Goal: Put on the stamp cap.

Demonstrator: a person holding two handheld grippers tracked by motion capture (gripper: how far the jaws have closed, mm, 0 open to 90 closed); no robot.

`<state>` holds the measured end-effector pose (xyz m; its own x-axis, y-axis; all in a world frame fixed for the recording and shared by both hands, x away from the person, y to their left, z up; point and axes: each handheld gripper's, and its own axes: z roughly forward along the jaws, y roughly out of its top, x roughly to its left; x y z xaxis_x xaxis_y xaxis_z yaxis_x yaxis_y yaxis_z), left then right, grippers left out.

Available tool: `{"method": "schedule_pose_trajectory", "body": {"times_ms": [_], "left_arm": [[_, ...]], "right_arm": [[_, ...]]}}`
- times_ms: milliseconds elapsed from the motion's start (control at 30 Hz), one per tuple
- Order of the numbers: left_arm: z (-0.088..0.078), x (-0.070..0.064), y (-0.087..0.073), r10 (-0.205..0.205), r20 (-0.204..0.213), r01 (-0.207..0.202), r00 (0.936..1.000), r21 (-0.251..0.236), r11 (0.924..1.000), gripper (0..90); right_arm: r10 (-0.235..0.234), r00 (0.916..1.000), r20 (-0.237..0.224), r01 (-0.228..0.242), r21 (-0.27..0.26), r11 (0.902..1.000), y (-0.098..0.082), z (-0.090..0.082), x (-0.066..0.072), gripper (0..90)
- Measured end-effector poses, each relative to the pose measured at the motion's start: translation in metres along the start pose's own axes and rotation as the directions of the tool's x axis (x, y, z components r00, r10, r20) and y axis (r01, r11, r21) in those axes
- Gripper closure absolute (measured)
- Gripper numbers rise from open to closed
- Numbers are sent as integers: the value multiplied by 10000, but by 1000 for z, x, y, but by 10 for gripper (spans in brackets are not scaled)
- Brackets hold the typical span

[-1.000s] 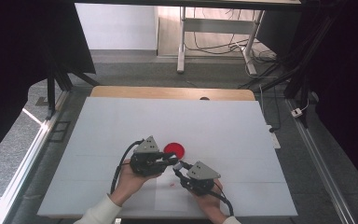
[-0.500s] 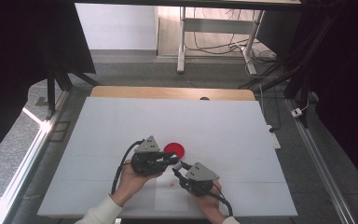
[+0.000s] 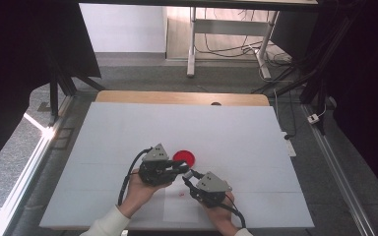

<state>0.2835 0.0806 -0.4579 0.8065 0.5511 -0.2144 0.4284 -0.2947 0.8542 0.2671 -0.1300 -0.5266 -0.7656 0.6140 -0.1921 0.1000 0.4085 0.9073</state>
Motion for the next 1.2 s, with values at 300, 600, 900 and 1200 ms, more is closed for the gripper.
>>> {"method": "schedule_pose_trajectory", "body": {"times_ms": [300, 600, 900, 1200], "left_arm": [[2, -1, -1, -38, -28, 38, 10000, 45, 10000, 747], [3, -1, -1, -22, -66, 22, 10000, -26, 10000, 747], [3, -2, -2, -18, -86, 17, 10000, -44, 10000, 746], [4, -2, -3, -18, -68, 18, 10000, -73, 10000, 747]], "right_arm": [[-67, 9999, 99, 68, -70, 10000, 0, -1, 0, 643], [-68, 9999, 128, 70, -85, 9999, -1, -2, 1, 643], [-92, 9997, 221, 95, -116, 9999, -1, -2, 2, 643], [-115, 9996, 248, 118, -119, 9999, -2, -2, 2, 643]]}}
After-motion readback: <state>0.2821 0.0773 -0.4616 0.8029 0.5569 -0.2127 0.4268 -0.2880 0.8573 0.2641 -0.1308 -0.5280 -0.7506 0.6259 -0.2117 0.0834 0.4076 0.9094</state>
